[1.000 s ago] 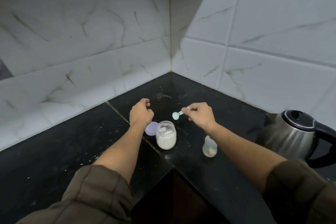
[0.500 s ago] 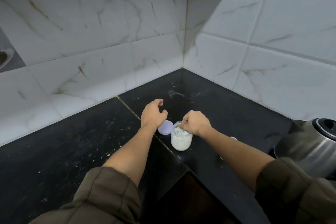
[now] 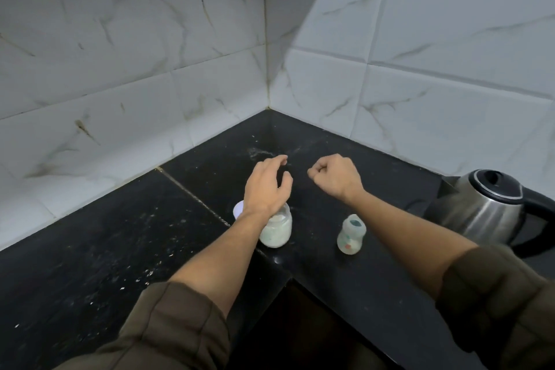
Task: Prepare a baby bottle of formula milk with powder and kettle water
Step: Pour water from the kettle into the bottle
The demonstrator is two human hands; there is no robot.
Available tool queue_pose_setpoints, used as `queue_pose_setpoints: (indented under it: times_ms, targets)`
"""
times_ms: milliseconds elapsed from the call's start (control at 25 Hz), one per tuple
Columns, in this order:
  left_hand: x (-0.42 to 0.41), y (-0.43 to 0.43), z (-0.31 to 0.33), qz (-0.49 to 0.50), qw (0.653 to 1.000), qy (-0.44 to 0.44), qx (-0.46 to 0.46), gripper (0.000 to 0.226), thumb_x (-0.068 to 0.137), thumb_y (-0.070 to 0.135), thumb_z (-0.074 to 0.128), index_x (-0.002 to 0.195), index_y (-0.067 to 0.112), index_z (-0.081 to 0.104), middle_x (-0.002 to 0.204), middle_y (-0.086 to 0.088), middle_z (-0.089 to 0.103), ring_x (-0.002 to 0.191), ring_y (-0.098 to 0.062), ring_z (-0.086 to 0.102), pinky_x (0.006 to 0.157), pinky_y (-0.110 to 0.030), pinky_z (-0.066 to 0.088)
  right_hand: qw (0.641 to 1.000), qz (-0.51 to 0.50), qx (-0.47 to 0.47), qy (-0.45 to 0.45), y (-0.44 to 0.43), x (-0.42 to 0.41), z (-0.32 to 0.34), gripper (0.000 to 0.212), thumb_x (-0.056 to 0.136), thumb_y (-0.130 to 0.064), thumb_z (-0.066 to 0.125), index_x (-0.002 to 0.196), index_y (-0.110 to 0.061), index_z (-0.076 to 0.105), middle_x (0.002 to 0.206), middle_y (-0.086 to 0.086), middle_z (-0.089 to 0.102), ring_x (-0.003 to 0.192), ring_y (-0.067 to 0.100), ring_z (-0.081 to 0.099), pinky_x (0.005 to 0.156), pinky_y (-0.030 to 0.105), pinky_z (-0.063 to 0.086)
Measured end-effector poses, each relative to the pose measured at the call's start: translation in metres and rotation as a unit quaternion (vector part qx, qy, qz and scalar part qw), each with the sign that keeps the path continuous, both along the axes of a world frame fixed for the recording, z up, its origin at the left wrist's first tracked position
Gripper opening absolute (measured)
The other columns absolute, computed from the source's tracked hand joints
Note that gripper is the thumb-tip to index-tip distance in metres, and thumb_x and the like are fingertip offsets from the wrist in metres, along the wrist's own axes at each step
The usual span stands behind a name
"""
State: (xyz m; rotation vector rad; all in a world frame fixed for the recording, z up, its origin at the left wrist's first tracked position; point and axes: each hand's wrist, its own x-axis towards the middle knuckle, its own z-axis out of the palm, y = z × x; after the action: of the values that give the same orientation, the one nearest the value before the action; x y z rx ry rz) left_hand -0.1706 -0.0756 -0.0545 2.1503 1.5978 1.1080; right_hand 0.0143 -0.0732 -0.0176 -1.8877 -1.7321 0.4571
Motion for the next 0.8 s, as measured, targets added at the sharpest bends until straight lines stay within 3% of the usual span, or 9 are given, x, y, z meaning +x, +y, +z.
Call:
queue_pose_setpoints:
  times_ms: [160,240,320,480,640,800]
  targets:
    - [0.043,-0.015,-0.005,-0.098,0.995,-0.002,-0.025,0.049,0.102,0.042,0.055,0.145,0.019,0.056,0.133,0.005,0.064,0.122,-0.016,0.054,0.106,-0.04,0.045,0.994,-0.071,0.069,0.035,-0.016,0.054,0.022,0.018,0.087,-0.028,0.062,0.078,-0.025,0.077,0.07,-0.011,0.07,0.082,0.02,0.071,0.077,0.033,0.058]
    - [0.055,-0.025,-0.013,-0.134,0.988,0.026,-0.068,0.073,0.093,0.069,0.051,0.15,0.024,0.049,0.138,0.009,0.06,0.127,-0.013,0.051,0.107,-0.041,0.045,0.985,-0.115,0.121,0.046,-0.027,0.082,0.03,0.019,0.089,-0.026,0.06,0.081,-0.023,0.078,0.074,-0.005,0.072,0.081,0.025,0.07,0.075,0.035,0.058]
    - [0.062,-0.032,-0.025,-0.152,0.977,0.062,-0.137,0.102,0.074,0.088,0.057,0.155,0.028,0.04,0.148,0.01,0.052,0.137,-0.012,0.045,0.114,-0.041,0.042,0.968,-0.172,0.174,0.048,-0.037,0.115,0.039,0.022,0.09,-0.025,0.059,0.092,-0.02,0.081,0.091,0.002,0.076,0.088,0.028,0.069,0.078,0.035,0.055]
    - [0.077,-0.04,-0.052,-0.151,0.955,0.063,-0.248,0.131,0.053,0.079,0.085,0.161,0.03,0.03,0.158,0.012,0.045,0.145,-0.011,0.042,0.12,-0.039,0.037,0.939,-0.273,0.209,0.032,-0.054,0.174,0.047,0.028,0.093,-0.026,0.057,0.11,-0.02,0.078,0.111,0.006,0.068,0.101,0.029,0.065,0.08,0.033,0.046]
    - [0.105,-0.039,-0.072,-0.139,0.945,0.005,-0.296,0.116,0.053,0.058,0.098,0.152,0.027,0.046,0.146,0.012,0.058,0.137,-0.01,0.052,0.116,-0.035,0.042,0.928,-0.319,0.191,0.014,-0.075,0.211,0.032,0.03,0.094,-0.027,0.056,0.115,-0.018,0.076,0.122,0.008,0.063,0.114,0.031,0.06,0.09,0.042,0.051]
    - [0.119,-0.032,-0.09,-0.131,0.945,-0.031,-0.299,0.071,0.057,0.044,0.099,0.12,0.027,0.07,0.109,0.016,0.075,0.107,-0.004,0.07,0.103,-0.038,0.055,0.913,-0.356,0.2,-0.012,-0.09,0.229,0.026,0.033,0.095,-0.027,0.056,0.119,-0.015,0.075,0.128,0.011,0.063,0.12,0.032,0.057,0.104,0.045,0.042]
